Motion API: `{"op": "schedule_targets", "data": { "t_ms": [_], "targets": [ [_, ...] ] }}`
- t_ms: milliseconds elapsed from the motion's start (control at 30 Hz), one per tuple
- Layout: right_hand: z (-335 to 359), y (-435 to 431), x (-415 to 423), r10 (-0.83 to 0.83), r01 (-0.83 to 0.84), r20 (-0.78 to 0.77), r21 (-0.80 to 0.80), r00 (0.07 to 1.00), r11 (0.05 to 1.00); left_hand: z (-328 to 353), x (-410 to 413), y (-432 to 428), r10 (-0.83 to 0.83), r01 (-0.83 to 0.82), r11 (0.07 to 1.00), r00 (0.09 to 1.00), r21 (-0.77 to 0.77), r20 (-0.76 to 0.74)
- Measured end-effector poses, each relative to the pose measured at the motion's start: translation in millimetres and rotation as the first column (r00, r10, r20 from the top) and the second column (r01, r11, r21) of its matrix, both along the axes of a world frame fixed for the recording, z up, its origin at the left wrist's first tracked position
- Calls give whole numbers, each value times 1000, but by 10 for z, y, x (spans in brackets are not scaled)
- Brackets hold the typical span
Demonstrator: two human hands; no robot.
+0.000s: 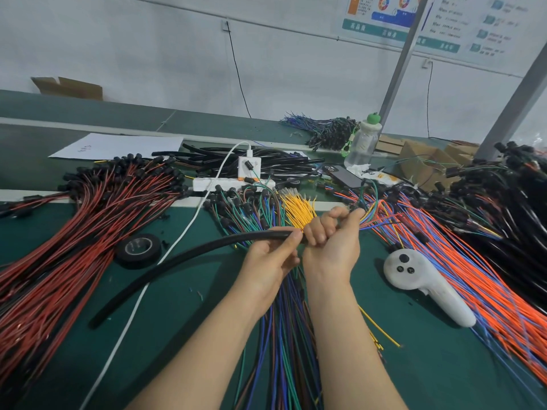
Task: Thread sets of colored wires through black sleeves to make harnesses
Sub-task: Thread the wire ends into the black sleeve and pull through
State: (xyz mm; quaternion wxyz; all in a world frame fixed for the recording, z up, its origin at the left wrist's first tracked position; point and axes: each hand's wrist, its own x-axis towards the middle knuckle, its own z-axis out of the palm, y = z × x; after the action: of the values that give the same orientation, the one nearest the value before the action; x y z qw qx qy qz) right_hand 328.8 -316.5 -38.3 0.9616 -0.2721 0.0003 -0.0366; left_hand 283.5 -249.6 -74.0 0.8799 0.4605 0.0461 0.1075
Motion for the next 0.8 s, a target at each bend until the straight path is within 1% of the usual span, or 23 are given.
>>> {"op": "schedule_targets", "data": {
  "t_ms": [33,67,100,133,167,200,233,267,300,333,367,400,433,533,567,600,633,667,700,733,767,800],
  "targets": [
    [-11,35,6,-12,11,-6,-60,1000,998,16,6,0,31,-31,1000,999,-1,20],
    [-29,74,2,-25,23,-6,-169,1000,985,31,9,5,56,-56,998,997,0,45],
    [-55,117,-10,-30,28,0,-312,1000,950,43,10,9,73,-74,997,995,12,68],
    [-84,161,-31,-18,20,10,-446,1000,895,55,8,15,87,-90,995,993,40,84],
    [-110,208,-59,16,-6,15,-541,1000,841,68,6,25,101,-109,991,990,73,95],
    [-129,248,-88,67,-48,12,-589,998,806,80,7,42,122,-132,987,987,93,102],
    [-129,274,-111,122,-94,5,-606,993,790,101,6,64,142,-152,984,984,91,109],
    [-104,278,-126,170,-138,-1,-588,985,797,135,-3,105,156,-166,983,981,75,116],
    [-52,255,-114,199,-175,-12,-524,980,834,180,-20,166,167,-175,983,979,56,121],
    [17,198,-74,214,-204,-20,-402,977,893,231,-43,245,176,-182,983,977,39,121],
    [103,113,-10,218,-215,-17,-245,976,945,280,-68,331,179,-183,983,976,27,121],
    [198,20,63,220,-220,-5,-97,975,971,330,-95,421,179,-183,983,976,18,124],
    [291,-65,132,228,-228,4,10,974,974,376,-120,500,191,-192,981,973,-1,129],
    [510,-94,258,234,-230,-9,146,972,962,484,-125,647,286,-275,957,949,-93,137],
    [551,-40,283,238,-227,-20,223,971,948,518,-112,662,309,-297,949,941,-103,139],
    [583,13,296,253,-231,-21,341,967,911,552,-101,675,327,-315,944,934,-100,144],
    [611,56,312,270,-235,-9,468,963,852,585,-97,690,344,-332,938,926,-99,155],
    [629,95,328,272,-232,13,562,962,794,612,-92,711,363,-349,931,917,-104,165],
    [642,125,334,264,-231,34,602,964,764,632,-86,726,381,-365,923,910,-121,165],
    [649,162,331,251,-223,36,591,967,775,651,-81,725,399,-380,915,903,-137,159],
    [656,226,307,237,-212,27,549,971,808,666,-65,691,407,-388,911,901,-141,152],
    [657,309,271,222,-202,17,490,975,848,673,-40,631,403,-389,914,902,-112,154]
  ]
}}
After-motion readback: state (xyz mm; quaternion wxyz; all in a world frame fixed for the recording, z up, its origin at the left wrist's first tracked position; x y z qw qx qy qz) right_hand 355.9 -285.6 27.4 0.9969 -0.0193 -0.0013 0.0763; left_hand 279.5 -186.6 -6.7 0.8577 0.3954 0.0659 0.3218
